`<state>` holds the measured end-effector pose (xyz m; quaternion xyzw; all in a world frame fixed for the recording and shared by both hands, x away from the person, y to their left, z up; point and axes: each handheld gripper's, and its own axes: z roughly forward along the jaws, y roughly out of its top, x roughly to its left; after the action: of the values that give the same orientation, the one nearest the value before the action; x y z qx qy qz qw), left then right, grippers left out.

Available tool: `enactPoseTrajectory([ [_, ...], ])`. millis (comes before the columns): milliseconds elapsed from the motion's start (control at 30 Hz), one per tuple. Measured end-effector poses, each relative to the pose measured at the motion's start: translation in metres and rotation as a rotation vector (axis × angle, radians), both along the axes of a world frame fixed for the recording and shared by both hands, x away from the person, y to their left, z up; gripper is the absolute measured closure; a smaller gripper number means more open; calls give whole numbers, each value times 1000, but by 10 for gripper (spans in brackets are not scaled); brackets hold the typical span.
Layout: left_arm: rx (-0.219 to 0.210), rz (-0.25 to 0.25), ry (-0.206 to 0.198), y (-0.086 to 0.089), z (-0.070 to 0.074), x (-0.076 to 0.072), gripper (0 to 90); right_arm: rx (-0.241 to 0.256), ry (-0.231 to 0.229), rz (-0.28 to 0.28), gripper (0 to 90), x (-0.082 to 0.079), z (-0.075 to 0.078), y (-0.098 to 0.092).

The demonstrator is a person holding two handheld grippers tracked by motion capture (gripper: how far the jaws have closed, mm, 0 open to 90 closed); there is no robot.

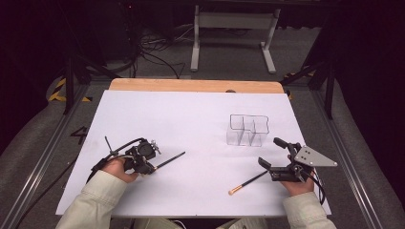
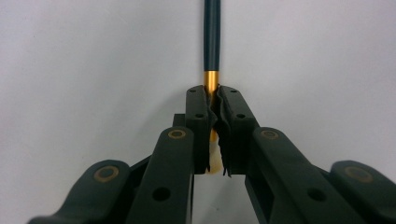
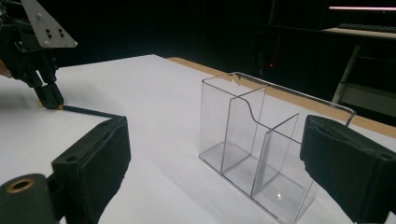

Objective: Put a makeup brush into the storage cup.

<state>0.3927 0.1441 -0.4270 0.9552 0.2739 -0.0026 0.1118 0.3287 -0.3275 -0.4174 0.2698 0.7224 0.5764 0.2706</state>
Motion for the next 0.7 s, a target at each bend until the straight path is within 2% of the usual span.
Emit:
enactPoseTrajectory([
  [333,-18,-45,22,-2,8,2,831,-22,1,47,172,-1,7,3],
  [433,-20,-67,20,-5,12,1,831,-27,17,90,221,-1,13,5],
  [567,-31,-93,27,-8,17,1,831,-33,32,113,235,-1,18,8],
  [700,-41,-129,43,-14,21,3,832,-51,64,137,238,-1,22,12],
])
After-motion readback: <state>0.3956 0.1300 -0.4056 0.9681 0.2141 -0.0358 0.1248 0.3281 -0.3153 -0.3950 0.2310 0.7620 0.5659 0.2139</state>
